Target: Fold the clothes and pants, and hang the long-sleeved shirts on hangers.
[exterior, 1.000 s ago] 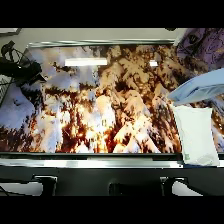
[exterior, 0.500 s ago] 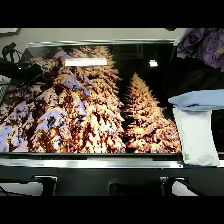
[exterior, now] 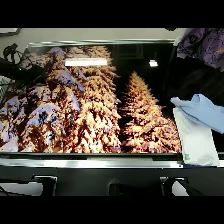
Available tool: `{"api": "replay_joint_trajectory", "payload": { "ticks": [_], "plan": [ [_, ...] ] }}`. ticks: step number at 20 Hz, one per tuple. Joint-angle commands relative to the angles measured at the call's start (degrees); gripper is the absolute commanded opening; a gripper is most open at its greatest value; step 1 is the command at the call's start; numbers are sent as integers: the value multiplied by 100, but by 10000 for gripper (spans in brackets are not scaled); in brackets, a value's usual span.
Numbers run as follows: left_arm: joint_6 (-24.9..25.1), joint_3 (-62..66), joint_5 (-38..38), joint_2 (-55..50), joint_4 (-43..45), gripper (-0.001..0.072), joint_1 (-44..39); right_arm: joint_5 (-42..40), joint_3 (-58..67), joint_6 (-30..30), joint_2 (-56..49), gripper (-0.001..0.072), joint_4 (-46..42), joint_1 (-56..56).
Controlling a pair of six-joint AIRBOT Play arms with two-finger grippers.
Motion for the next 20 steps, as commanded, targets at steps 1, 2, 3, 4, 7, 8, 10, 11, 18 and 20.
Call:
{"api": "replay_joint_trajectory", "payload": {
  "ticks": [1,2,3,4,7,8,10,11,18,20],
  "plan": [
    [0,-2,-35,4,4,17,-55,-260,-1051,-57,435,33,-199,-2],
    [0,-2,-35,4,4,17,-70,-358,-1351,-57,542,33,-208,-2],
    [0,-2,-35,4,2,17,-76,-444,-1617,-55,627,33,-219,-2],
    [0,-2,-35,4,2,17,-76,-511,-1902,-13,710,33,-232,-2],
    [0,-2,-33,9,2,17,-74,-804,-2706,151,955,33,-256,-2],
    [-2,-2,-33,11,2,17,-74,-868,-2931,190,1019,33,-254,-2],
    [-2,-2,-33,9,2,17,-74,-914,-3329,264,1115,33,-254,-2],
    [0,-2,-33,9,4,17,-74,-920,-3480,267,1150,33,-260,-2],
    [-2,-2,-33,9,4,17,-74,-966,-3910,361,1178,33,-345,-2],
    [0,-2,-33,9,4,17,-74,-903,-3910,402,1178,33,-479,-2]
  ]
}}
